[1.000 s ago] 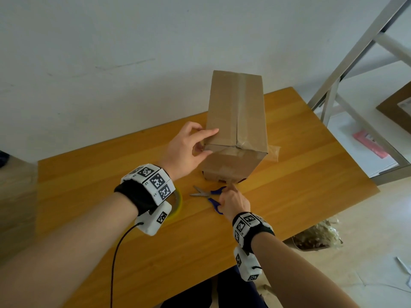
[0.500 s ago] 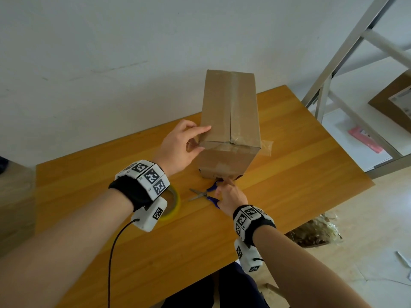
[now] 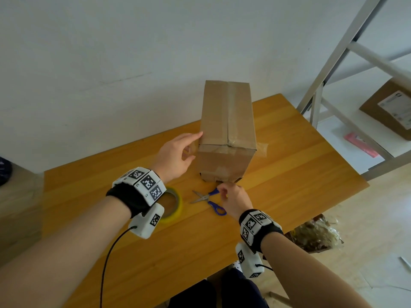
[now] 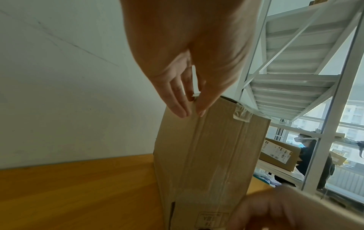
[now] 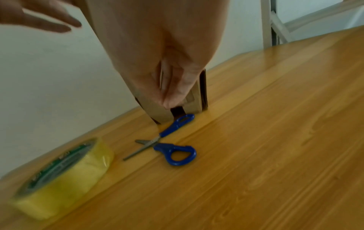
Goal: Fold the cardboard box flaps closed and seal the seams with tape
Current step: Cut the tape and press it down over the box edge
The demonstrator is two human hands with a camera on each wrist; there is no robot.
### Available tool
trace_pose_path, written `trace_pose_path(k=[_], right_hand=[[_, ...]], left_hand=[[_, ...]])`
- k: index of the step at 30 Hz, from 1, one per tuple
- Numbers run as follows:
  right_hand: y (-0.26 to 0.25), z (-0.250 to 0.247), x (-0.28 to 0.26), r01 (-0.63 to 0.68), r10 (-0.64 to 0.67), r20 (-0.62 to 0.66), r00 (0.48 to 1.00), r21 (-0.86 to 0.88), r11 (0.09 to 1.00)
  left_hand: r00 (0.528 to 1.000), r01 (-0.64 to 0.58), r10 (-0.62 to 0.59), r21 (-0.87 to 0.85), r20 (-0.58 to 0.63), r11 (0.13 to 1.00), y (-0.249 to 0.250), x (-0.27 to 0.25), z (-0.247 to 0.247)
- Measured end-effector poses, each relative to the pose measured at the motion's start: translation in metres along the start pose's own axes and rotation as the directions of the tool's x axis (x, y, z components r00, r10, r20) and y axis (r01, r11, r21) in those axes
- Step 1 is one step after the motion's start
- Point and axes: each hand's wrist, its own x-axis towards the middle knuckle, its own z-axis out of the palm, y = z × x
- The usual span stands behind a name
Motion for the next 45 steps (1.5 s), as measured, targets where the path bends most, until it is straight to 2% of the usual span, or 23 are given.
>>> trace_pose_path(k=[4,12,16,19,21,25,29,33,36,40,42,45], right_hand=[[-0.012,-0.027,-0.016,0.117,-0.115,-0.203,0.972,-0.004,0.993],[-0.03,-0.069,-0.041,0.204,-0.236,-0.414,0.879,-0.122,0.971],[-0.035,-0.08,-0.045,0.203,-0.228,-0.527,0.819,-0.106,0.973],[-0.036,-0.091,-0.045,0.193,-0.185,-0.623,0.76,-0.055,0.98],[-0.034,-0.099,-0.04,0.18,-0.132,-0.646,0.752,0.009,0.984],[-0.028,-0.113,-0.028,0.139,-0.042,-0.617,0.786,0.111,0.984],[-0.027,-0.125,-0.019,0.09,0.032,-0.543,0.839,0.195,0.977],[-0.026,-0.132,-0.013,0.097,0.029,-0.5,0.865,0.224,0.97],[-0.022,-0.141,-0.008,0.127,-0.033,-0.478,0.878,0.165,0.978],[-0.014,-0.156,0.001,0.182,-0.17,-0.388,0.906,-0.005,0.983],[-0.013,-0.163,0.005,0.221,-0.238,-0.335,0.912,-0.088,0.971],[-0.016,-0.172,0.011,0.261,-0.305,-0.249,0.919,-0.195,0.945]], left_hand=[[0.999,0.028,-0.029,-0.028,-0.03,0.999,0.001,-0.016,0.001],[0.996,0.085,-0.082,-0.072,0.036,0.994,0.004,-0.033,0.014],[0.995,0.094,-0.089,-0.097,0.051,0.991,0.011,-0.034,0.016],[0.995,0.09,-0.092,-0.086,-0.027,0.992,0.015,-0.031,0.014],[0.99,0.075,-0.08,-0.05,-0.112,0.996,0.017,-0.027,0.011],[0.972,0.092,-0.102,-0.057,-0.213,0.994,0.018,-0.015,0.003],[0.972,0.15,-0.161,-0.075,-0.17,0.986,0.017,-0.005,-0.005],[0.973,0.179,-0.19,-0.092,-0.132,0.98,0.016,0.001,-0.011],[0.989,0.108,-0.113,-0.056,-0.1,0.993,0.012,0.005,-0.018],[0.995,-0.046,0.038,0.083,0.087,0.996,0.004,0.017,-0.029],[0.986,-0.092,0.072,0.134,0.149,0.987,0.002,0.023,-0.032],[0.981,-0.121,0.093,0.161,0.173,0.98,0.002,0.03,-0.035]])
